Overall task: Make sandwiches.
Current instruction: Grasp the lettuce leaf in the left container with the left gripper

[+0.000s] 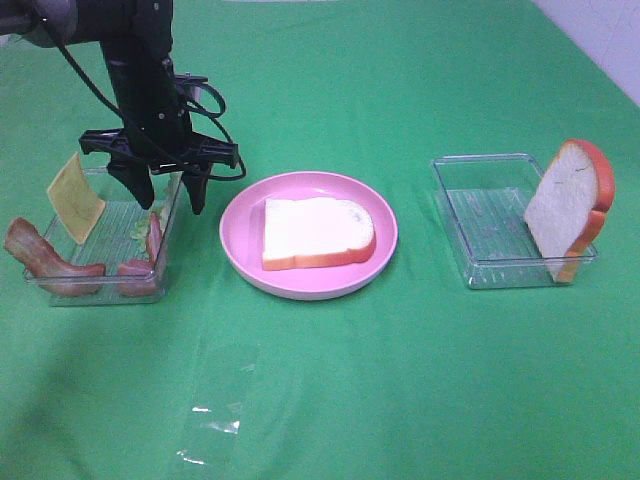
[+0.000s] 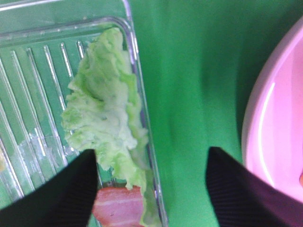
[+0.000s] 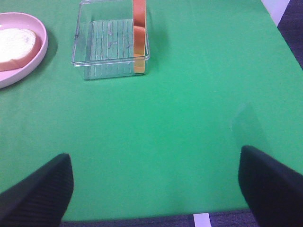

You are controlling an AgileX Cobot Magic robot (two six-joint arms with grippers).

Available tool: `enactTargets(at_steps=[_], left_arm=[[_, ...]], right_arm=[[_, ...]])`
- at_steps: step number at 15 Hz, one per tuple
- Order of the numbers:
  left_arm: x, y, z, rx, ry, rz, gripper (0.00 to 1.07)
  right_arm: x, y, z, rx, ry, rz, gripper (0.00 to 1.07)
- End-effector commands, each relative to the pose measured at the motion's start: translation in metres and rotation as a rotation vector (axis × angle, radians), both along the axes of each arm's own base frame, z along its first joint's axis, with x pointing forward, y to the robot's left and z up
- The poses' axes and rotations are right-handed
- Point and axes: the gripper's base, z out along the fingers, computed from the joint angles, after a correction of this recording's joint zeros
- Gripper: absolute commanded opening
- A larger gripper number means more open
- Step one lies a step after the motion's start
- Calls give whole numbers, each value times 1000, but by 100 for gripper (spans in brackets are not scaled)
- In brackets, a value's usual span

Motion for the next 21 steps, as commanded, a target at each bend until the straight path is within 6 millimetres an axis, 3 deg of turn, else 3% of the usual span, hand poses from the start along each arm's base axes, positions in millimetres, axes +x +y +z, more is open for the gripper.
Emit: enactTargets(at_steps=[1, 5, 10, 17, 19, 21], left_arm=[[-4, -1, 1, 11, 44, -3, 45], [-2, -1, 1, 3, 28, 19, 44], [-2, -1, 1, 2, 25, 19, 23], [2, -3, 13, -11, -12, 19, 8], [2, -4, 16, -23, -4, 15, 0], [1, -4, 16, -20, -1, 8, 0]], right_arm=[[-4, 0, -1, -6, -37, 6, 89], [-4, 0, -1, -6, -37, 6, 89], [-4, 0, -1, -6, -37, 6, 89], [-4, 0, -1, -6, -37, 6, 89], [-4, 0, -1, -6, -37, 6, 89], [-4, 0, -1, -6, -37, 6, 89]])
